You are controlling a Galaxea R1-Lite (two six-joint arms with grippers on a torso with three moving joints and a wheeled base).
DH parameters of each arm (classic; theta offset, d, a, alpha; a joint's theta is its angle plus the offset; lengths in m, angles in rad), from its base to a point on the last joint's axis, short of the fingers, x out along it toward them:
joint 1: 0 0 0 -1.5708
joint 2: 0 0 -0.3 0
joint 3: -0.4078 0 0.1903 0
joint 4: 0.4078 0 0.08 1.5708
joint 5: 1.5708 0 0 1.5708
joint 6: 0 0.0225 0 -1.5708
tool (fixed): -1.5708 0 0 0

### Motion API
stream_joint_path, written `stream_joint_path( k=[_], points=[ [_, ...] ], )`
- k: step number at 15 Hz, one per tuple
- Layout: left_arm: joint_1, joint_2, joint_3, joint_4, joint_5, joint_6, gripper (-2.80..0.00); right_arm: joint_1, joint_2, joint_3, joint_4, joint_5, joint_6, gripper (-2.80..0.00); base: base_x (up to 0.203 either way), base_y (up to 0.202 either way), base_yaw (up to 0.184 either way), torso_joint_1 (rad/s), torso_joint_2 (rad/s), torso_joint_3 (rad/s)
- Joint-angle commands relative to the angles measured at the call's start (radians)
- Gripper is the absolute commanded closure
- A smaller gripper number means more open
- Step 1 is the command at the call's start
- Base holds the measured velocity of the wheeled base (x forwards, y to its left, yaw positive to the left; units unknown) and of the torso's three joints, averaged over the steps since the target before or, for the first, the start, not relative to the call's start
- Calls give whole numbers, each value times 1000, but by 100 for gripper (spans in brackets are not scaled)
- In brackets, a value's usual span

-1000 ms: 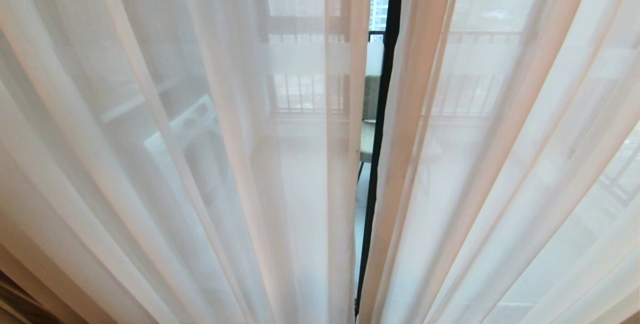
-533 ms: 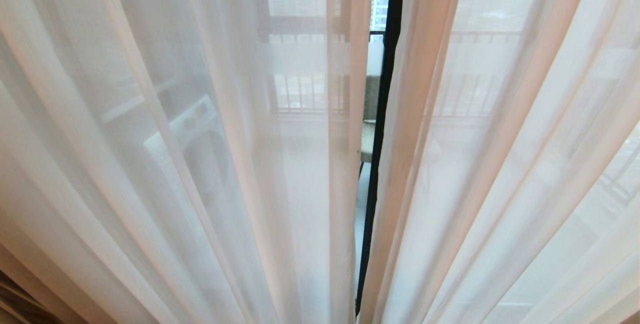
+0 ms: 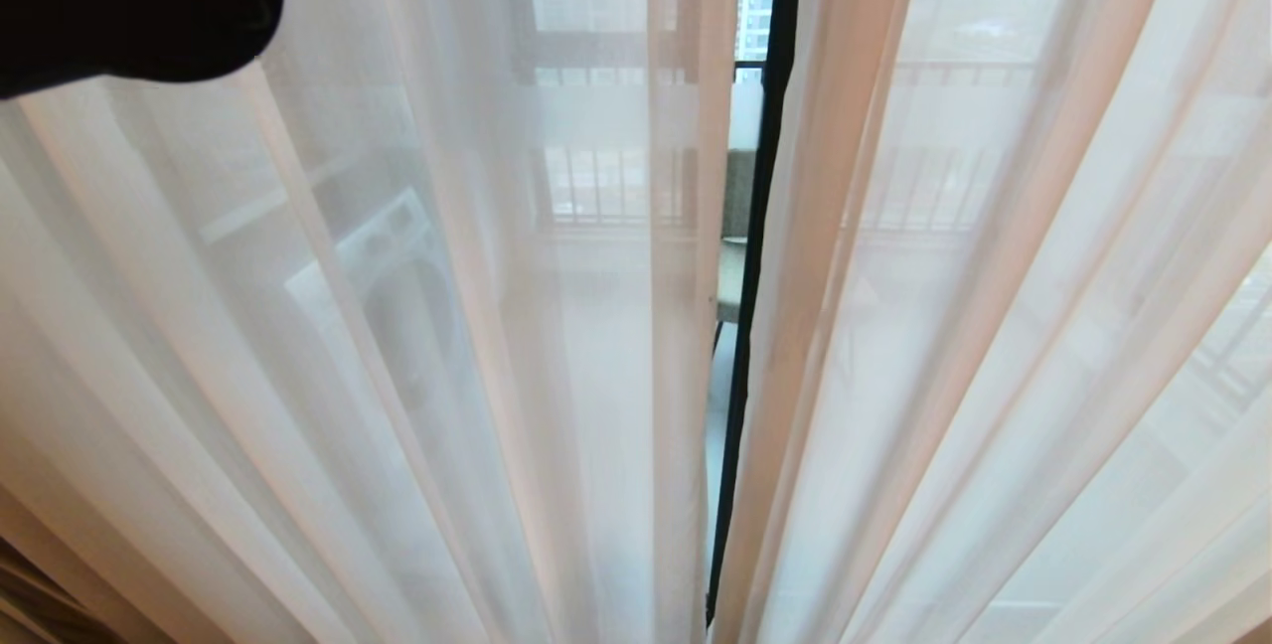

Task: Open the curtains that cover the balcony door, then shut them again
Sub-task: Pull the inner curtains open on both sides

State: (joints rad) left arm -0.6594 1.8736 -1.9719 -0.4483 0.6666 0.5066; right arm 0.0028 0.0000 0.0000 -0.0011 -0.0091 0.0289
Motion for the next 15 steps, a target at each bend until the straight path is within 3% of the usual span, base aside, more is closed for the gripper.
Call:
stream_joint_path(
  k=[1,10,11,15],
  points=[
    [22,18,0,-3,-9,-2,-280,0,2,0,0,0,0,0,0,0,0,0,0,0],
    [90,44,5,-3,-27,-66,-280,0,2,0,0,0,0,0,0,0,0,0,0,0],
    [96,52,3,-4,-27,-73,0,0,0,0,0,0,0,0,0,0,0,0,0,0],
    [127,61,-2,-3,-74,-80,0,0,0,0,0,0,0,0,0,0,0,0,0,0]
  ],
)
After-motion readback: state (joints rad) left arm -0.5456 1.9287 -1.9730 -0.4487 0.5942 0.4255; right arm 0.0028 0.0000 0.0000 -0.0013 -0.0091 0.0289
